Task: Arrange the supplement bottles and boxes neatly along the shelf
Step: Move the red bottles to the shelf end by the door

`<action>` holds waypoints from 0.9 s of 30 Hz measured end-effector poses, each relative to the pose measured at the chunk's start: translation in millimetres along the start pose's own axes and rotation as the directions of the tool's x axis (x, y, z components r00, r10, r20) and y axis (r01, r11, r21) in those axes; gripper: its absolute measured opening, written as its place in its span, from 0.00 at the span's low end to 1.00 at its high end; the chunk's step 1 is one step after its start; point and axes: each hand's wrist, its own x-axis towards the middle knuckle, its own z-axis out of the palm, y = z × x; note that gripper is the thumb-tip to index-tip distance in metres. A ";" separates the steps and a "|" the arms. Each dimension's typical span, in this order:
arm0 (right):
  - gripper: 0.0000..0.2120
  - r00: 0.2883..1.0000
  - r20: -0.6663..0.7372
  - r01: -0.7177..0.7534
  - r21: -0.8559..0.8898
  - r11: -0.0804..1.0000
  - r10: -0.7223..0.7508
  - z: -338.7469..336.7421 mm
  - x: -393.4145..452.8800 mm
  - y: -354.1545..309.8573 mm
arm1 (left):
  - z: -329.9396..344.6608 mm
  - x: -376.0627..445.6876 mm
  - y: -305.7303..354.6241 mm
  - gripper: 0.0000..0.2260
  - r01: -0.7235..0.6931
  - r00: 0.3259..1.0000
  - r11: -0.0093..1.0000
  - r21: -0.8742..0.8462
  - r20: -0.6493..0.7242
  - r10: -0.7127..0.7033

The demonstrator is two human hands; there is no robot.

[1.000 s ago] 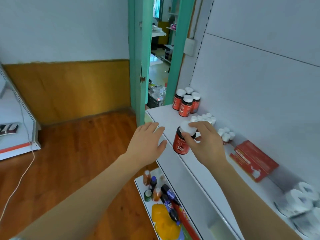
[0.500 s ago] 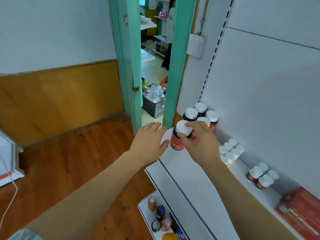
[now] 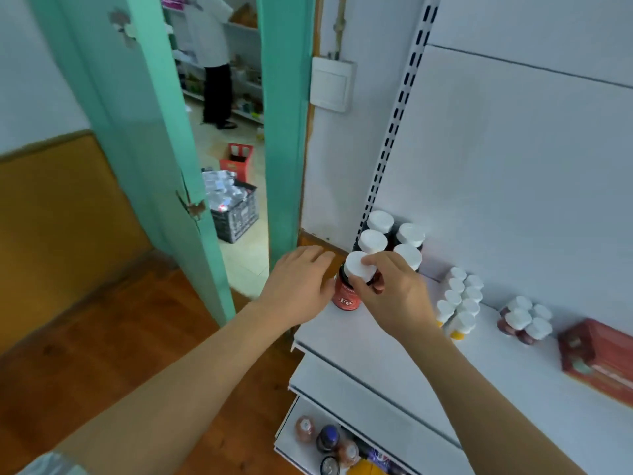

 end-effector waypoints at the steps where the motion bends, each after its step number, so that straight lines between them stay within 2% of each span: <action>1: 0.13 1.000 -0.005 -0.020 -0.013 1.000 0.020 1.4 -1.2 -2.9 | -0.8 2.2 -3.6 0.22 -0.028 1.000 1.000 -0.013 0.001 0.028; 5: 0.13 0.992 0.032 -0.116 -0.057 0.992 0.118 2.6 -4.0 -8.2 | -1.5 8.0 -11.0 0.21 -0.117 0.993 0.991 -0.068 0.020 0.119; 8: 0.13 0.991 0.042 -0.122 -0.060 0.991 0.125 5.6 -4.8 -9.3 | 1.6 13.2 -13.5 0.22 -0.152 0.987 0.983 -0.107 0.037 0.156; 12: 0.13 0.989 0.036 -0.143 -0.058 0.988 0.146 9.5 -0.6 -9.1 | 6.0 22.4 -17.7 0.22 -0.151 0.987 0.979 -0.134 0.041 0.158; 19: 0.12 0.995 0.030 -0.092 -0.135 0.987 0.097 13.9 0.4 -7.5 | 7.8 35.0 -19.7 0.20 -0.151 0.988 0.976 -0.159 0.020 0.156; 27: 0.15 0.992 0.060 -0.104 -0.118 0.988 0.112 8.1 0.6 -8.9 | 4.2 52.3 -15.0 0.19 -0.149 0.988 0.967 -0.205 0.012 0.155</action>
